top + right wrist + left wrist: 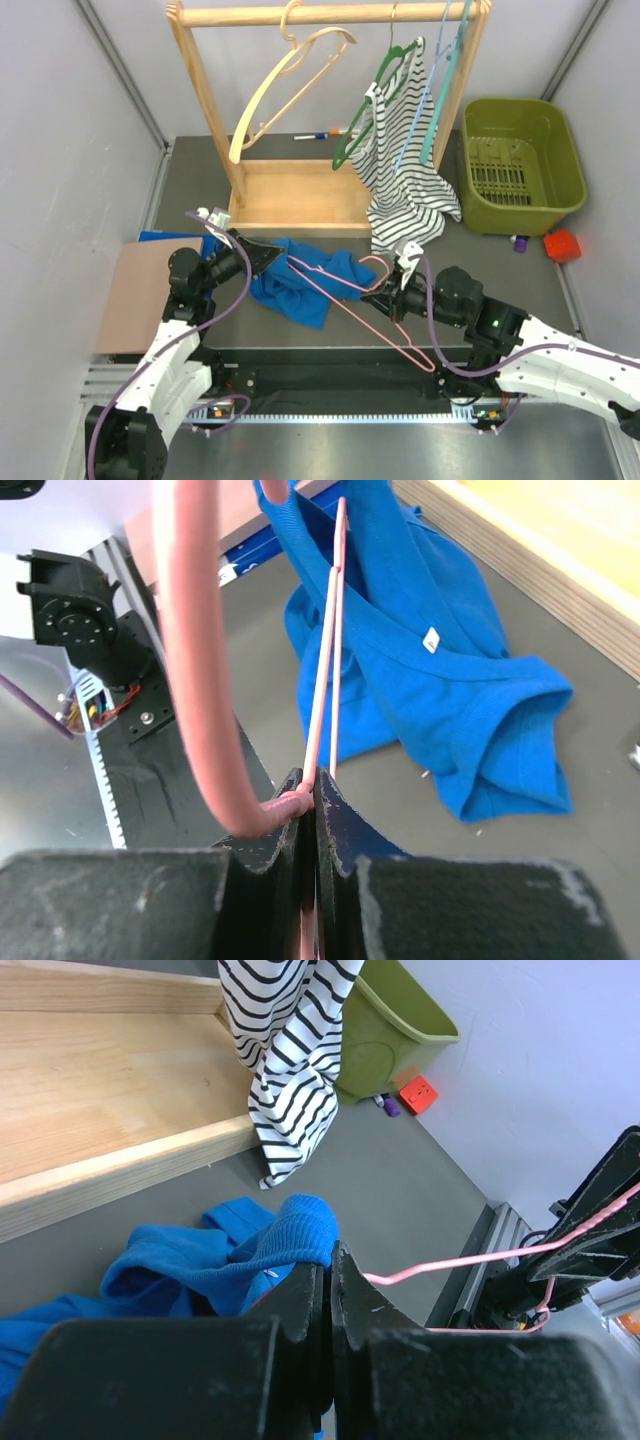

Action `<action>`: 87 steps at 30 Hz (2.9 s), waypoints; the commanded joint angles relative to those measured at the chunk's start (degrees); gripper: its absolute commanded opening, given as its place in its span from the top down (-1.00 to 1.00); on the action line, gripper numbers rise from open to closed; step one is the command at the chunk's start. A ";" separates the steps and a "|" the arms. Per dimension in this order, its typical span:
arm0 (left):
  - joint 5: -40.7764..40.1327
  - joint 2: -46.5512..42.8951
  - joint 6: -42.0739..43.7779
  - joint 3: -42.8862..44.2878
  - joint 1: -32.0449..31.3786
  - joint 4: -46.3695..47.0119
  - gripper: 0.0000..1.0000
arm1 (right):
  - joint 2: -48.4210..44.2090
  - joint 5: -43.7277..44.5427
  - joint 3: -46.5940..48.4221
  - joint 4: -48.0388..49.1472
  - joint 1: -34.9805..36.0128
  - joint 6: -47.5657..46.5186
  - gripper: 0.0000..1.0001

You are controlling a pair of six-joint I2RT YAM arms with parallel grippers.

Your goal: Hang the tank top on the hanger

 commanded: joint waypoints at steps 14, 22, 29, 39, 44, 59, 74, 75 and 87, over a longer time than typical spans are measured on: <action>6.60 2.86 -5.61 2.33 -4.05 10.23 1.00 | 7.35 -3.79 3.27 15.41 -0.46 -3.12 1.00; -3.32 2.77 6.86 9.01 -20.66 -6.02 1.00 | 11.04 -3.53 3.71 19.72 -0.46 -2.24 1.00; -17.89 -2.58 14.86 10.59 -21.21 -20.50 0.28 | 9.82 -3.52 3.88 18.93 -0.55 -1.89 1.00; -23.81 -9.80 18.03 14.11 -21.12 -27.21 -0.98 | 8.76 -5.19 2.92 19.36 -0.90 -1.89 1.00; -23.99 -8.57 19.26 17.36 -21.30 -32.75 -0.93 | 9.81 -6.69 2.74 21.21 -1.61 -1.36 1.00; -2.47 -6.65 18.21 13.40 -22.00 -15.09 -0.58 | 11.57 -19.24 4.23 21.83 -3.63 -0.66 1.00; 5.46 3.82 20.14 16.57 -28.15 -20.27 0.08 | 11.13 -31.20 7.66 17.09 -9.60 -0.31 1.00; 5.46 4.08 20.40 16.66 -28.41 -20.45 0.11 | 11.48 -31.56 8.01 16.91 -9.69 -0.48 1.00; 6.43 4.88 21.20 17.01 -30.79 -21.50 0.96 | 14.30 -37.54 9.68 17.00 -11.71 -1.63 1.00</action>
